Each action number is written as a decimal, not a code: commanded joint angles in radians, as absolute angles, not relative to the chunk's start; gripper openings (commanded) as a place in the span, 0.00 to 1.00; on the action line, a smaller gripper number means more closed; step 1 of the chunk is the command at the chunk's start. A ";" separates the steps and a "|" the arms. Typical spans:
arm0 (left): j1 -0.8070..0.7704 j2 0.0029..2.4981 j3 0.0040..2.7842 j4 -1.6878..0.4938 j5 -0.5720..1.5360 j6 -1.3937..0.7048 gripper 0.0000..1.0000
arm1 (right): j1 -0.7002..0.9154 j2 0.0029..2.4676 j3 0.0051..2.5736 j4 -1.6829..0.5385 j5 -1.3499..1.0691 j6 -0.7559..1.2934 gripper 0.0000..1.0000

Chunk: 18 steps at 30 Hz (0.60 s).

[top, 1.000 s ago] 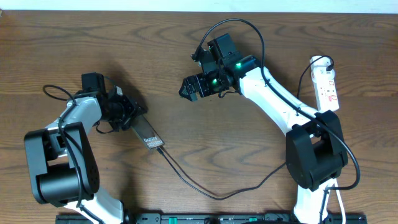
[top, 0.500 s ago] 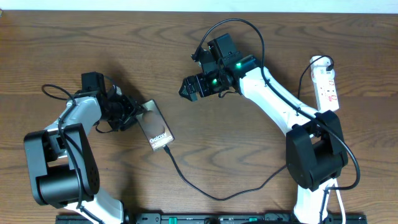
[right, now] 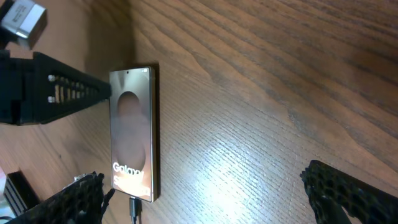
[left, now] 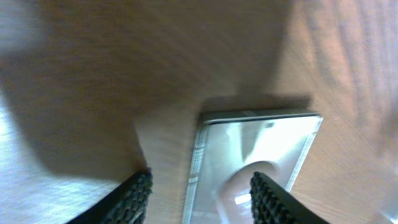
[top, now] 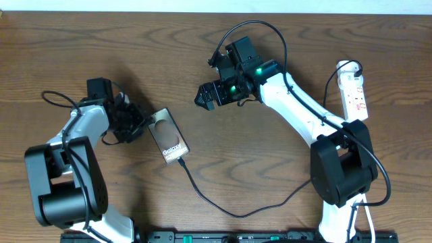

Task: Plug charger to phone and switch on socket
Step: 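Open the left gripper and release the phone flat on the table, then move the right gripper to the white power strip at right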

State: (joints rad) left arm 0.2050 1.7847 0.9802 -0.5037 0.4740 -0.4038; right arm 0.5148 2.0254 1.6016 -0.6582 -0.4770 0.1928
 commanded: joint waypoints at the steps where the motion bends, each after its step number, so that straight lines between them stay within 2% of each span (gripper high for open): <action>1: 0.221 1.697 1.014 -0.540 0.373 -0.332 0.60 | 0.518 2.000 1.615 -0.662 -0.477 0.178 0.99; 5: 0.217 1.558 1.044 -0.592 0.373 -0.302 0.74 | 0.518 2.000 1.615 -0.664 -0.477 0.178 0.99; 9: 0.211 1.423 1.047 -0.633 0.374 -0.276 0.83 | 0.518 2.000 1.615 -0.666 -0.477 0.178 0.99; 18: 0.170 1.227 1.047 -0.650 0.490 -0.277 0.88 | 0.516 1.964 1.616 -0.673 -0.477 0.178 0.99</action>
